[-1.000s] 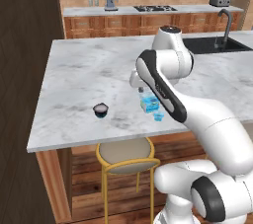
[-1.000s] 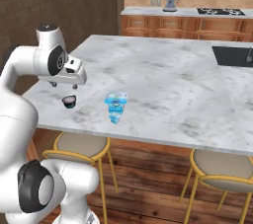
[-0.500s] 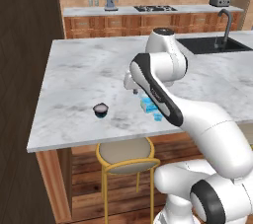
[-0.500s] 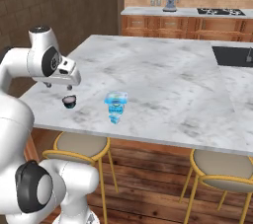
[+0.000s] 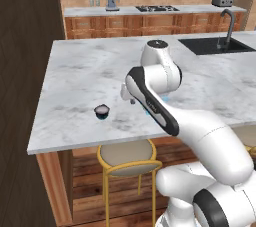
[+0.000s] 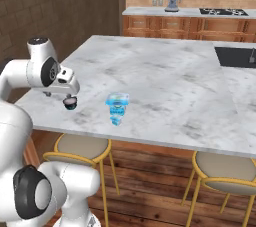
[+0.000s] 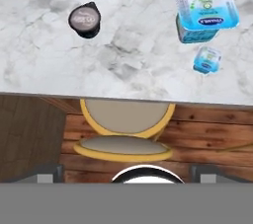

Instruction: Stack the yogurt containers by placing the smaller containers on top of the larger containers.

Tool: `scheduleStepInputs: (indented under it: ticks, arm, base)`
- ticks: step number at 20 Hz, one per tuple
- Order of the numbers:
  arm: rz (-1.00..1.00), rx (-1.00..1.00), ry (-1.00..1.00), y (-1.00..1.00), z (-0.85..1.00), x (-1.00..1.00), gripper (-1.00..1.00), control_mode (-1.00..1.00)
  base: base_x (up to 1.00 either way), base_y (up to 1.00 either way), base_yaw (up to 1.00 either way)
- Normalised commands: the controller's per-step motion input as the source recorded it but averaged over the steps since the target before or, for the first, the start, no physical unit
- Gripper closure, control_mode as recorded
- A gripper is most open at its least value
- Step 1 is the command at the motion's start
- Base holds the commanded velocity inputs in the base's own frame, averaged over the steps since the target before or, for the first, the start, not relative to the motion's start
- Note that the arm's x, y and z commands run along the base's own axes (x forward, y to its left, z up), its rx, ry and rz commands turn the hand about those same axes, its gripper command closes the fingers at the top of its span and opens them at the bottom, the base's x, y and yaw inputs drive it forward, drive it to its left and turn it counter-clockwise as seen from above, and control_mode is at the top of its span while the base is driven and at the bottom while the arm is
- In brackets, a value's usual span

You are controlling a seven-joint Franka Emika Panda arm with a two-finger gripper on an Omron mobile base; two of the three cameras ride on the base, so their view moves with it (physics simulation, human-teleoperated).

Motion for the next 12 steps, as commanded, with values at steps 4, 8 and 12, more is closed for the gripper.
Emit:
scheduleStepInputs:
  ticks: [4,8,12]
  arm:
    - [0.0,-0.02,0.0,0.29,-0.23,0.39,-1.0,-1.0]
    - [-0.02,-0.02,0.0,0.34,-0.17,0.52,-1.0,-1.0]
    - [-0.02,-0.02,0.0,0.38,-0.18,0.57,-1.0,-1.0]
  base:
    - [0.0,0.0,0.0]
    - [0.0,0.0,0.0]
    - [0.0,0.0,0.0]
